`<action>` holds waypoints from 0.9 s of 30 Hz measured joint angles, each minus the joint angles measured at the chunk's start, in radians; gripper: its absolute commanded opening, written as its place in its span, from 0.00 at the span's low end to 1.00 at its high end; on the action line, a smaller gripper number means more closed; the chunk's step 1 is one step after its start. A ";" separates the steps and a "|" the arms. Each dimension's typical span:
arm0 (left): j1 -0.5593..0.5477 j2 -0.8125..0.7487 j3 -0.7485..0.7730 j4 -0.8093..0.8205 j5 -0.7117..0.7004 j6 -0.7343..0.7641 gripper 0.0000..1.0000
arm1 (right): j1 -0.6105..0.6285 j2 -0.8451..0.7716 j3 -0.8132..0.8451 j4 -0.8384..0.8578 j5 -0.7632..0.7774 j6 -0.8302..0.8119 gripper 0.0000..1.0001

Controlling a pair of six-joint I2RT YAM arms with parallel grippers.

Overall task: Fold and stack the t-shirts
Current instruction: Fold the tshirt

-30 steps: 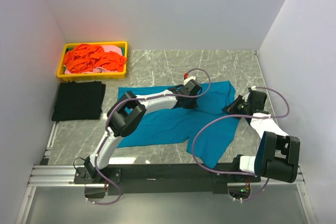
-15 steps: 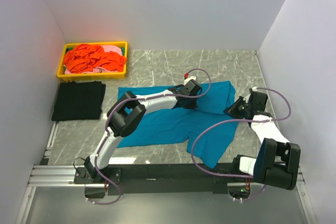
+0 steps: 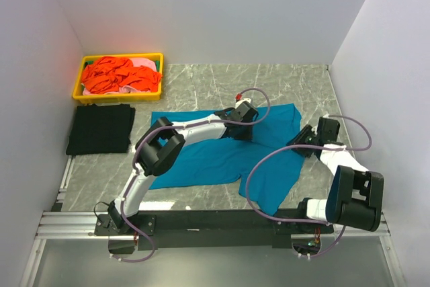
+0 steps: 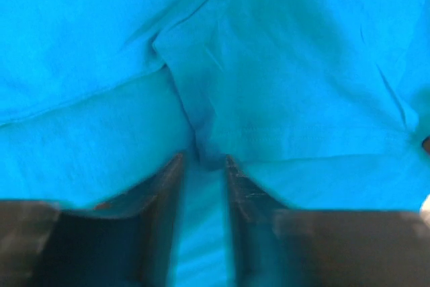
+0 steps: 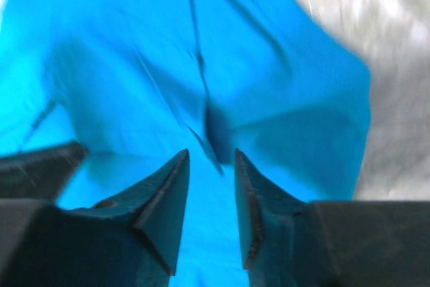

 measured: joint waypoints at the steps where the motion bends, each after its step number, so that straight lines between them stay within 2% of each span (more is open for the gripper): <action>1: 0.000 -0.005 0.000 -0.007 0.002 0.004 0.48 | 0.000 0.004 0.014 0.000 0.006 0.000 0.42; 3: 0.000 -0.020 -0.004 -0.021 0.002 0.003 0.59 | -0.001 0.025 0.064 0.002 0.017 -0.003 0.43; 7: 0.019 -0.108 -0.055 -0.031 -0.002 0.007 0.64 | -0.006 0.118 0.199 0.021 0.010 -0.010 0.43; 12: 0.139 -0.304 -0.179 -0.023 -0.014 0.017 0.63 | -0.008 0.270 0.367 0.055 -0.009 -0.022 0.43; 16: 0.322 -0.424 -0.269 -0.009 -0.055 0.040 0.61 | -0.009 0.394 0.487 0.054 -0.020 -0.041 0.42; 20: 0.478 -0.447 -0.354 0.001 -0.135 0.079 0.59 | -0.014 0.488 0.578 0.039 -0.023 -0.064 0.41; 27: 0.566 -0.414 -0.435 -0.021 -0.169 0.105 0.57 | -0.025 0.618 0.706 0.004 -0.053 -0.092 0.37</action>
